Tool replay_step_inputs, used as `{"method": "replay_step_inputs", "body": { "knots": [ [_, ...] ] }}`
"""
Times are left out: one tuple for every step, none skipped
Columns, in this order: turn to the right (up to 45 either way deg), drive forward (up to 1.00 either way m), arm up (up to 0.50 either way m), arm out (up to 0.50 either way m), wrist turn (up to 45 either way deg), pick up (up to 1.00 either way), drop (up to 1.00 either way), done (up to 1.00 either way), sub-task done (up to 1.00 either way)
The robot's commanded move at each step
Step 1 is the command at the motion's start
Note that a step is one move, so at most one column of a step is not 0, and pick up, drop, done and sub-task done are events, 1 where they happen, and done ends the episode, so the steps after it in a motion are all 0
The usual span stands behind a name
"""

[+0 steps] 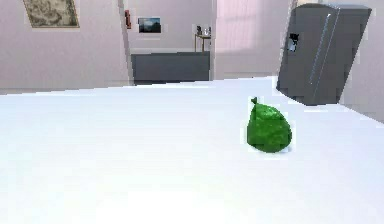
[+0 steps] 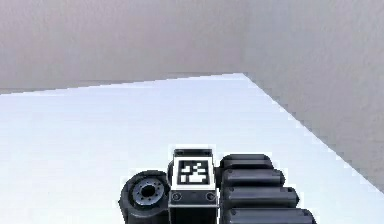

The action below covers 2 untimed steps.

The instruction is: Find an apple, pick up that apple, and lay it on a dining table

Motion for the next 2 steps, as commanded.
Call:
{"method": "replay_step_inputs", "body": {
  "knots": [
    [0.0,1.0,0.0,0.0,0.0,0.0,0.0,0.0,0.0],
    [0.0,1.0,0.0,0.0,0.0,0.0,0.0,0.0,0.0]
  ]
}}
